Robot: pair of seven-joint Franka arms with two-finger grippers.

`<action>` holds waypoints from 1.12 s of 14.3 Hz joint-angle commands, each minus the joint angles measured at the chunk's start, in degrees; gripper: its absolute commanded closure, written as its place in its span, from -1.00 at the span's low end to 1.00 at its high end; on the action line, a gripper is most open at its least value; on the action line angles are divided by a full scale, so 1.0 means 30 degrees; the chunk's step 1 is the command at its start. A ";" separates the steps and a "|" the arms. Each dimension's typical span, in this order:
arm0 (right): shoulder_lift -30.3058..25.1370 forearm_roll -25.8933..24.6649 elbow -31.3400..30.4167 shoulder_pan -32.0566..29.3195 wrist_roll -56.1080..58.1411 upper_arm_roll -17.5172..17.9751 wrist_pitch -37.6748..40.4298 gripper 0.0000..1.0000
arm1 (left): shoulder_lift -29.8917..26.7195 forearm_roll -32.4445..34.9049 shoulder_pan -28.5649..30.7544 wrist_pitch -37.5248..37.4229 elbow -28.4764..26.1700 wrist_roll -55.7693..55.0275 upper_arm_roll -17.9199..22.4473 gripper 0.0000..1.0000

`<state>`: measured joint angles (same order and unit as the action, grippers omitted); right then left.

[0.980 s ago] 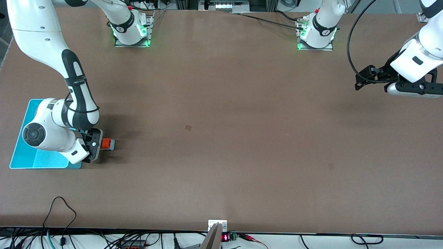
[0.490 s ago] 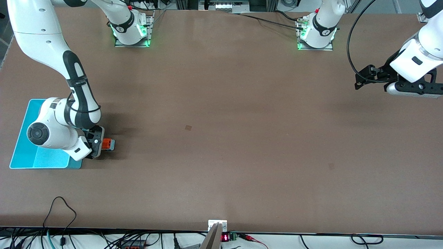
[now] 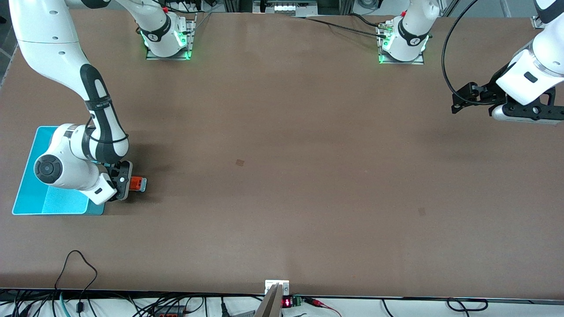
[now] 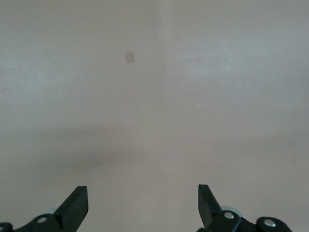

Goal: Wind up bus and store in blue box
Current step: 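Lift the bus with the right gripper over the turquoise box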

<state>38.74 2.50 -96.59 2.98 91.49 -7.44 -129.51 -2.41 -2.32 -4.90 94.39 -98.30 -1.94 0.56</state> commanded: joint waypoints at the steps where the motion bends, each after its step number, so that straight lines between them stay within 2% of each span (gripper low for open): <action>1: -0.0287 0.0368 -0.0207 0.0002 0.0501 0.0108 -0.0337 0.59 | 0.0130 0.0274 -0.0036 -0.0436 0.0511 0.0296 -0.0009 -1.00; 4: -0.0870 0.3435 0.1166 0.0527 -0.0524 0.0050 0.0275 0.59 | 0.0130 0.0274 -0.0036 -0.0436 0.0511 0.0296 -0.0009 -1.00; 6: -0.1222 0.4699 0.1812 0.0967 -0.1223 -0.0299 0.0688 0.59 | 0.0130 0.0274 -0.0036 -0.0436 0.0511 0.0296 -0.0009 -1.00; 10: -0.2393 0.4734 0.1844 0.1232 -0.4502 -0.0506 0.0806 0.59 | 0.0130 0.0274 -0.0036 -0.0436 0.0511 0.0296 -0.0009 -1.00; 12: -0.2717 0.4675 0.1815 0.1233 -0.7133 -0.1061 0.1417 0.59 | 0.0130 0.0274 -0.0036 -0.0436 0.0511 0.0296 -0.0009 -1.00; 16: -0.3362 0.4587 0.1785 0.1175 -1.1415 -0.3197 0.3349 0.59 | 0.0130 0.0274 -0.0007 -0.0436 0.0511 0.0296 -0.0009 -1.00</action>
<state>30.55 15.66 -90.64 6.24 62.16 -14.13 -122.58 -2.41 -2.31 -4.90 94.32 -98.26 -1.94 0.56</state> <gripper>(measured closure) 0.463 0.000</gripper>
